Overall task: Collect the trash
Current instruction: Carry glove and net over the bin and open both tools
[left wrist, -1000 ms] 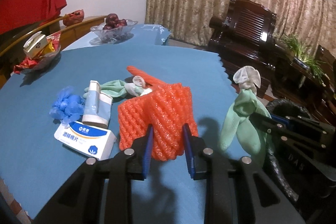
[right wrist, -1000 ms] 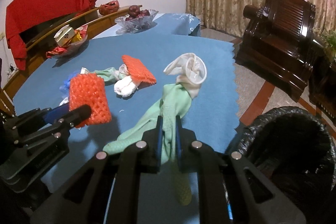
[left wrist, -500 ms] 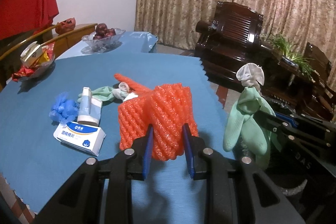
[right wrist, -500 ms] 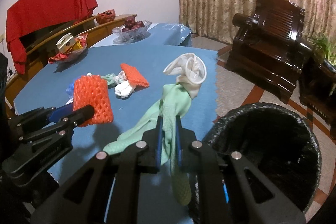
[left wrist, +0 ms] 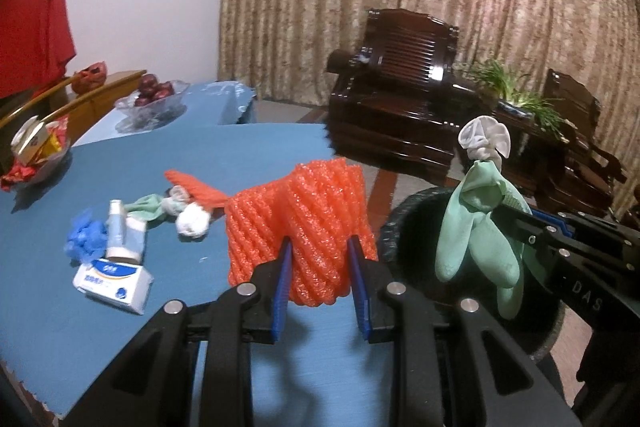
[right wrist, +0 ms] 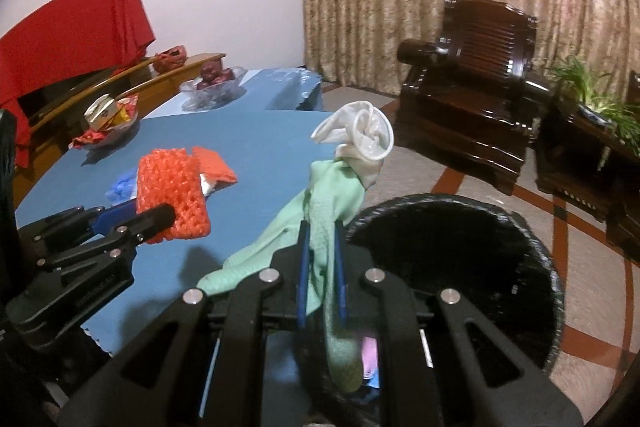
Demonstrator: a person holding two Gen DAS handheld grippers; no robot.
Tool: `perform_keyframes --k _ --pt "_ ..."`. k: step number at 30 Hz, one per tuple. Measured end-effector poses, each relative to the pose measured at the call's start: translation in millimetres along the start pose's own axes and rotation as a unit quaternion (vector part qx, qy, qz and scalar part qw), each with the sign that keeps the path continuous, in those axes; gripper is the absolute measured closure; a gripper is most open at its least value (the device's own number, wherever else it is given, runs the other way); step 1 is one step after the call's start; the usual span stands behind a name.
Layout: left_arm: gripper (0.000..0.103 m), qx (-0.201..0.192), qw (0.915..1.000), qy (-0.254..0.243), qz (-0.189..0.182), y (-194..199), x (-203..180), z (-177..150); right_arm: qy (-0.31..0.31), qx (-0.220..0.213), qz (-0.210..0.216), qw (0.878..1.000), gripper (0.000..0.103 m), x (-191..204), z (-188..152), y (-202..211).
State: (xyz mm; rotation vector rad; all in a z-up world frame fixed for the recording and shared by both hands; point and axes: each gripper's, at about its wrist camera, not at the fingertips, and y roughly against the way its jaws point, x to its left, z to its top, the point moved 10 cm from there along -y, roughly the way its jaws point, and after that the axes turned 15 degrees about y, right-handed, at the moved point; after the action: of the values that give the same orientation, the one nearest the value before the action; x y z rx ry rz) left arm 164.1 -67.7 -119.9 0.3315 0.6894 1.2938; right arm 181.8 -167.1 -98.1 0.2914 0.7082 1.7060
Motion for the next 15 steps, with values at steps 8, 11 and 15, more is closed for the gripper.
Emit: perform_keyframes --k 8,11,15 --pt "0.076 0.013 0.9987 -0.025 -0.044 -16 -50 -7 -0.024 0.016 -0.046 0.999 0.093 -49 -32 15" --pt "0.076 0.024 0.9973 -0.034 -0.060 -26 -69 -14 -0.039 0.024 -0.062 0.997 0.093 -68 -48 18" --pt "0.076 0.046 0.9940 -0.052 -0.084 -41 -100 -26 -0.053 0.038 -0.081 0.995 0.093 -91 -68 19"
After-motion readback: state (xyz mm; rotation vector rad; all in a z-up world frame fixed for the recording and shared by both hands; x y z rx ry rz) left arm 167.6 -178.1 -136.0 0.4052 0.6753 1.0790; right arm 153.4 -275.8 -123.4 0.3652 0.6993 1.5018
